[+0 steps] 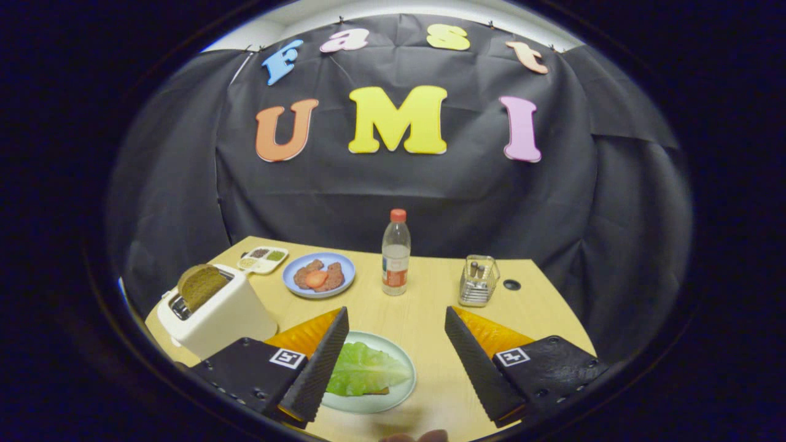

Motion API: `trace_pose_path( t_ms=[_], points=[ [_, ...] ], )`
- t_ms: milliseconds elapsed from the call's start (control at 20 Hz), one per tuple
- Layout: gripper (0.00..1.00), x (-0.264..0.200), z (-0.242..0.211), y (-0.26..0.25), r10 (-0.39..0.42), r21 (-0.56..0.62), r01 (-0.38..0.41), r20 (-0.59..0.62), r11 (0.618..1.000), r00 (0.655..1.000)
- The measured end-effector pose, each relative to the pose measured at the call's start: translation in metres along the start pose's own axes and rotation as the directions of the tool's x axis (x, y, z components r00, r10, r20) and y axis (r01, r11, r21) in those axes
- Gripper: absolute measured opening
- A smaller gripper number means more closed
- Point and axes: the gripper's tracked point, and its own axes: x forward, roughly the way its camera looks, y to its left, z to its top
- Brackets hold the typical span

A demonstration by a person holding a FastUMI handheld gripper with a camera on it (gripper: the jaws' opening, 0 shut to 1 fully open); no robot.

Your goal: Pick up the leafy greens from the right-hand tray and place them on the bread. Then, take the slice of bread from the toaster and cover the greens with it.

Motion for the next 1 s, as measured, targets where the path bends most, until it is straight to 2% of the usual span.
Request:
trace_pose_path(
  t_ms=[200,450,750,1000],
  points=[
    [0.96,-0.039,0.043,0.032,0.019,0.000,-0.019,0.083,1.000,0.996],
    [0.96,-0.060,0.068,0.107,0.086,-0.004,-0.087,0.128,0.996,0.988],
    [0.96,-0.057,0.049,0.197,0.152,0.043,-0.156,0.080,0.987,0.985],
    [0.96,-0.039,0.025,0.245,0.157,0.039,-0.158,0.031,0.987,0.987]
  ],
)
